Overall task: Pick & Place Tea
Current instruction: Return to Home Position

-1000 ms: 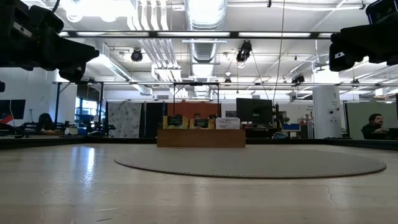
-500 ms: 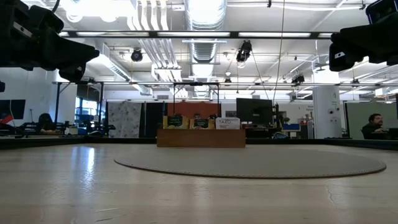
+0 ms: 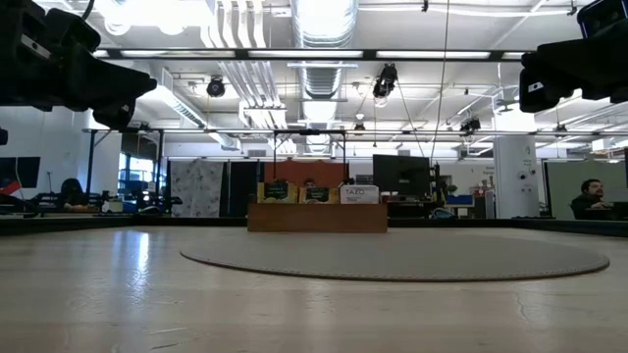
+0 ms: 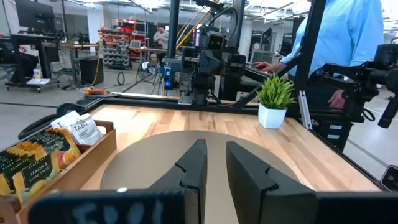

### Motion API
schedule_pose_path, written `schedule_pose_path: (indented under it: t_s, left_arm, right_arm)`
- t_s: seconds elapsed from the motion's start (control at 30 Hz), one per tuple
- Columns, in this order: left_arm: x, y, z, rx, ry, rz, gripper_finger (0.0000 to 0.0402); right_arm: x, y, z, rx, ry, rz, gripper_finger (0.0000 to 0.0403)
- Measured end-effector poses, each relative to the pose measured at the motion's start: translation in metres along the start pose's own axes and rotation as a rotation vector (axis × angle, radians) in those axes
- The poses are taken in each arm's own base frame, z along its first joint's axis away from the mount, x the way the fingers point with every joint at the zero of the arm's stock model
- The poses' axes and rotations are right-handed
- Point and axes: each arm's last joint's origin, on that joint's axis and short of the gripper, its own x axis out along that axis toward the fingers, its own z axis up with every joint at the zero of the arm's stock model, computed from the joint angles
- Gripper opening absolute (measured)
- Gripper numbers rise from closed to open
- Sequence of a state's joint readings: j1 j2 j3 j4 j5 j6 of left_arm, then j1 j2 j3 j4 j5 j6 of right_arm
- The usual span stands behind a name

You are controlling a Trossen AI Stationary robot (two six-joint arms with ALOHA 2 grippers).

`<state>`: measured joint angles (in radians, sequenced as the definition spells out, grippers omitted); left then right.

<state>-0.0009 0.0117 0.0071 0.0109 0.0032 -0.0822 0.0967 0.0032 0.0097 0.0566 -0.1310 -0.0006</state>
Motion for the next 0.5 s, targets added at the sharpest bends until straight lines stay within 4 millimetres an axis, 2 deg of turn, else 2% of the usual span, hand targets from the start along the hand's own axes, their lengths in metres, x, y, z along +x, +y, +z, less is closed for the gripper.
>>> schedule_pose_path:
  t_s: [0.3,0.5]
  left_arm:
    - [0.0,0.0,-0.0001,0.0,0.001,0.0,0.0055]
    - [0.0,0.0,-0.0001,0.0,0.001,0.0,0.0055]
  right_arm:
    - [0.0,0.0,0.0,0.0,0.0,0.0,0.0068]
    - [0.0,0.0,0.0,0.0,0.0,0.0,0.0073]
